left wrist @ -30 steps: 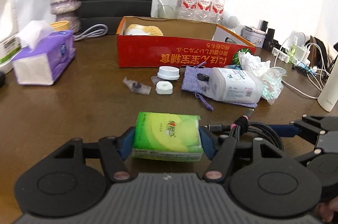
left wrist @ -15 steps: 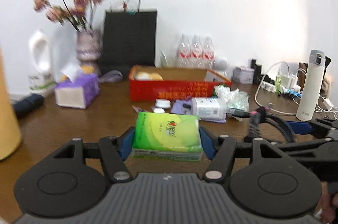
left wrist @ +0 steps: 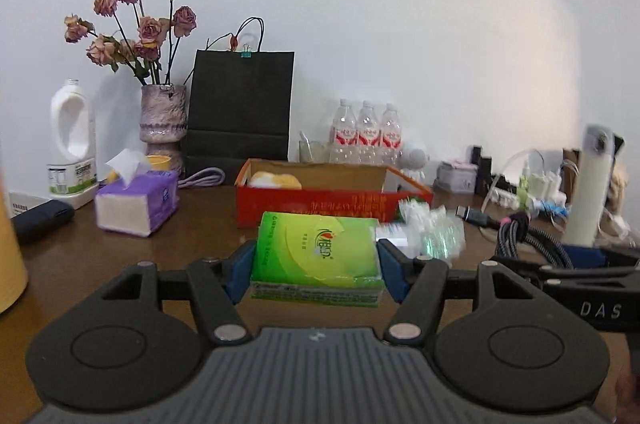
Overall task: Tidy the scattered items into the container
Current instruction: 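Carry the tissue pack and cable over the box and open both grippers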
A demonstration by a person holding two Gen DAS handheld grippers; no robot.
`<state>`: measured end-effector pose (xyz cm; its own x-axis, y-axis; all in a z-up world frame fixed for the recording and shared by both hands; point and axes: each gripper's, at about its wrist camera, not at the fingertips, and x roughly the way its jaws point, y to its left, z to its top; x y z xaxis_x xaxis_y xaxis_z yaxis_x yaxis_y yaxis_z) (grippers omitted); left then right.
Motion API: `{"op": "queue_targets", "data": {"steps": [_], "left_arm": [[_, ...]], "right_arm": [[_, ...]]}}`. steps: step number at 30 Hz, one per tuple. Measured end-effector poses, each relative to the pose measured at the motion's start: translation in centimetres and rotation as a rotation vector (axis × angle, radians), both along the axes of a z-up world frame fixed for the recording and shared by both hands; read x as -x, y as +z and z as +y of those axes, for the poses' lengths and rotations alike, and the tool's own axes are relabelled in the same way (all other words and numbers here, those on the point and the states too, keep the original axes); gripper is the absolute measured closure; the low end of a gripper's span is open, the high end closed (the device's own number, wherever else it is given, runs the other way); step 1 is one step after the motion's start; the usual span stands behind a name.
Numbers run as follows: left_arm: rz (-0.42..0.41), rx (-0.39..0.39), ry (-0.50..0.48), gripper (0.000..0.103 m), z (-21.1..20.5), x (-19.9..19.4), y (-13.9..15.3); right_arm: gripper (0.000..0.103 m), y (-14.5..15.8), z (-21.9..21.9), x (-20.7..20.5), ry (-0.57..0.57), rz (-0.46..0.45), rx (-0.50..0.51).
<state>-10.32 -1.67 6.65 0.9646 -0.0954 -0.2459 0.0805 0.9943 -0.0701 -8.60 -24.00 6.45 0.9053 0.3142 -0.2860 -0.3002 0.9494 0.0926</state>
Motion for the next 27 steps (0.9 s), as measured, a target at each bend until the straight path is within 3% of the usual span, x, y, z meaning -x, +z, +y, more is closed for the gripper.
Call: {"op": "queue_targets", "data": {"steps": [4, 8, 11, 15, 18, 20, 24, 27], "left_arm": [[-0.013, -0.010, -0.005, 0.038, -0.7, -6.5, 1.8], [0.021, -0.007, -0.014, 0.038, -1.4, -16.8, 4.1], [0.122, 0.007, 0.006, 0.038, -1.8, -26.2, 5.0], [0.304, -0.065, 0.043, 0.038, -3.7, -38.5, 3.6], [0.458, 0.006, 0.049, 0.038, -3.4, -45.0, 2.3], [0.531, 0.000, 0.043, 0.037, -3.4, -47.8, 1.2], [0.562, -0.048, 0.090, 0.027, -2.9, -50.6, -0.6], [0.575, -0.026, 0.089, 0.022, -1.6, -51.6, -1.1]], "right_arm": [[0.020, 2.3, 0.3, -6.5, 0.003, -0.003, 0.001], [0.020, 4.8, 0.5, -17.0, -0.004, 0.034, -0.011], [0.020, 5.9, 1.0, -26.2, 0.000, 0.124, 0.010], [0.020, 5.9, 1.2, -38.3, 0.047, 0.335, -0.008], [0.020, 5.3, 2.2, -44.9, 0.039, 0.423, 0.063], [0.020, 4.4, 2.5, -47.9, 0.037, 0.466, 0.095], [0.020, 2.2, 3.3, -52.0, 0.063, 0.545, 0.108], [0.018, 1.0, 3.9, -54.0, 0.072, 0.572, 0.075]]}}
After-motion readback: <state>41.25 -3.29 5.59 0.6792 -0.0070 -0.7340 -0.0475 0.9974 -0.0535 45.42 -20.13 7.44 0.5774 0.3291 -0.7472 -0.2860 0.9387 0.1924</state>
